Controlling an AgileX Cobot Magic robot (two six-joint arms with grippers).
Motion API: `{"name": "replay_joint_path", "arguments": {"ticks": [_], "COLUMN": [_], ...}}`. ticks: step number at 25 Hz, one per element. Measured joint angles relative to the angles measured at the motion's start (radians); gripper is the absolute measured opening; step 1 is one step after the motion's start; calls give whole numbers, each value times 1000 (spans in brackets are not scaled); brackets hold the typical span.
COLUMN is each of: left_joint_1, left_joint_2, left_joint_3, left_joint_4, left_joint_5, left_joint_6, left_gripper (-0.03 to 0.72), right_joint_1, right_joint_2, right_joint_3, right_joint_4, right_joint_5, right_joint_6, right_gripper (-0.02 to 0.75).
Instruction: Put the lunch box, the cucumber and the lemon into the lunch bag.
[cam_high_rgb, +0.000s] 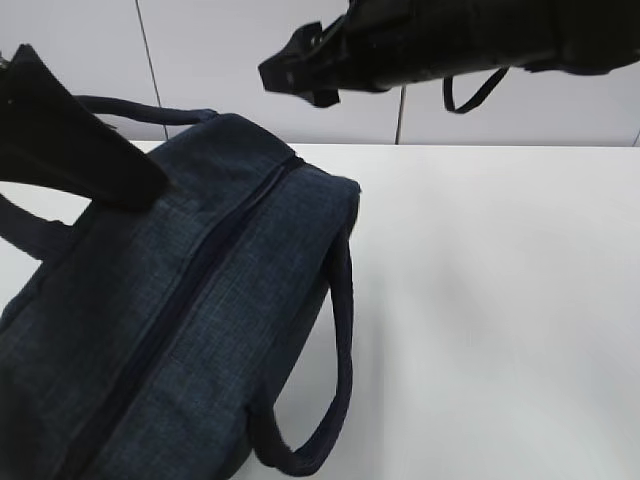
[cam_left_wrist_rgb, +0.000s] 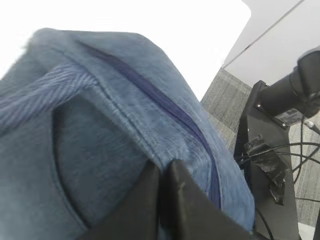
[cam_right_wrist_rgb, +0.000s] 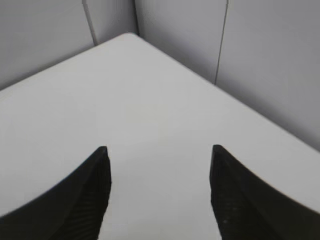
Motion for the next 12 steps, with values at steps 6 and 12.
{"name": "replay_joint_path", "arguments": {"ticks": [6,12], "left_joint_1": [0,0], "left_joint_2": [74,181], "left_joint_3": [0,0], "left_joint_4": [-16,-105], "left_joint_5": [-85,-190], "left_joint_6": [2,4], "left_gripper": [-6,-6], "right_joint_1": [-59,-139], "right_joint_2": [-147,-252], "right_joint_3": [0,0], "right_joint_4": [0,-62], "right_joint_5": [11,99], "right_joint_6": [44,125], "right_gripper": [482,484]}}
